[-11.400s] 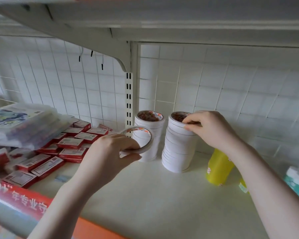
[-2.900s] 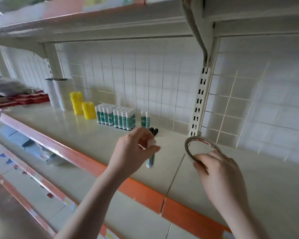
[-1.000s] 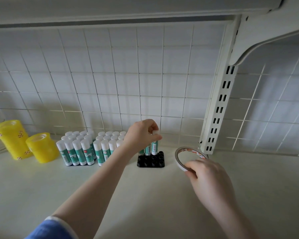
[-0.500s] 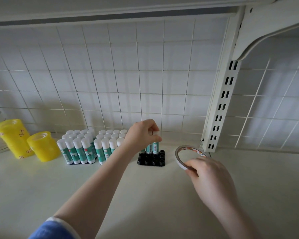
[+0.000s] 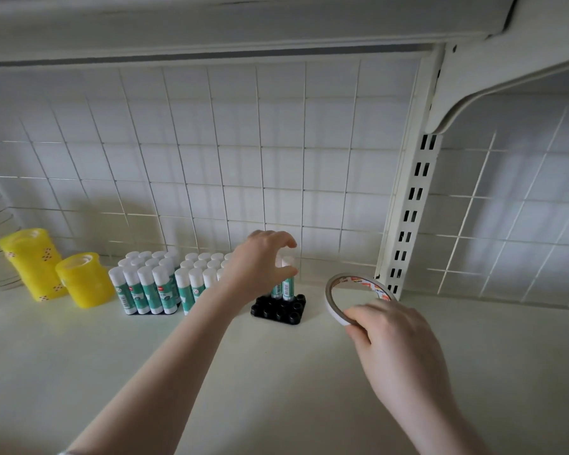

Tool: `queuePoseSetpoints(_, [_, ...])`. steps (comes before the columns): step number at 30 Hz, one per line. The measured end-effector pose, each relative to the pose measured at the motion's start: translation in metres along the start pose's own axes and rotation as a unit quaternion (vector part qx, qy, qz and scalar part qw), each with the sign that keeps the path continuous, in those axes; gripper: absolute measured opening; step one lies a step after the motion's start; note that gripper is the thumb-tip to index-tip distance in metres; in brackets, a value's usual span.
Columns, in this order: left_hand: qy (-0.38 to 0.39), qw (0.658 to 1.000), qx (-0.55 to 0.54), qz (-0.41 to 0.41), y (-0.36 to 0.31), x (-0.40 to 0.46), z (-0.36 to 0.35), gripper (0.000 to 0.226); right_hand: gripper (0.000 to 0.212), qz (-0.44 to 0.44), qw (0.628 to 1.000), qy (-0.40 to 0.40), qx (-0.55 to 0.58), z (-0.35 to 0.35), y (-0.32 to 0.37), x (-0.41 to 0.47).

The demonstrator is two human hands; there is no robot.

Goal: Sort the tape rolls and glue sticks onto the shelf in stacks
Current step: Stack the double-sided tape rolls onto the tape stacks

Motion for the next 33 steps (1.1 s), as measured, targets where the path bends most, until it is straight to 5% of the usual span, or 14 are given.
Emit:
queuePoseSetpoints(6, [-0.142,0.984,0.079,-0.071,-0.012,-0.052,0.038,0.035,0.03,0.04,0.998,-0.036,0.034,0.013,0.006,0.01])
queuePoseSetpoints(11, [-0.179,0.976,0.118,-0.04,0.017,-0.098,0.075,0.039,0.02,0.072,0.993,-0.06,0.067,0.015,0.048,0.025])
queuePoseSetpoints(15, [-0.195,0.972,0.132,-0.002,0.062,-0.131,0.111,0.04,0.001,0.106,0.988,-0.066,0.095,0.015,0.104,0.036])
queuePoseSetpoints(33, [-0.18,0.969,0.146,0.084,0.318,-0.246,0.318,0.034,0.012,0.101,0.984,-0.025,0.141,0.024,0.425,0.138])
Point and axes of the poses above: each hand's wrist, its own x-axis towards the middle knuckle, its own z-axis out of the back of the hand, y = z × x, the point moved 2 cm from there along x, towards the middle knuckle, and after that the axes turned 15 degrees about -x, right-handed, at the moved point
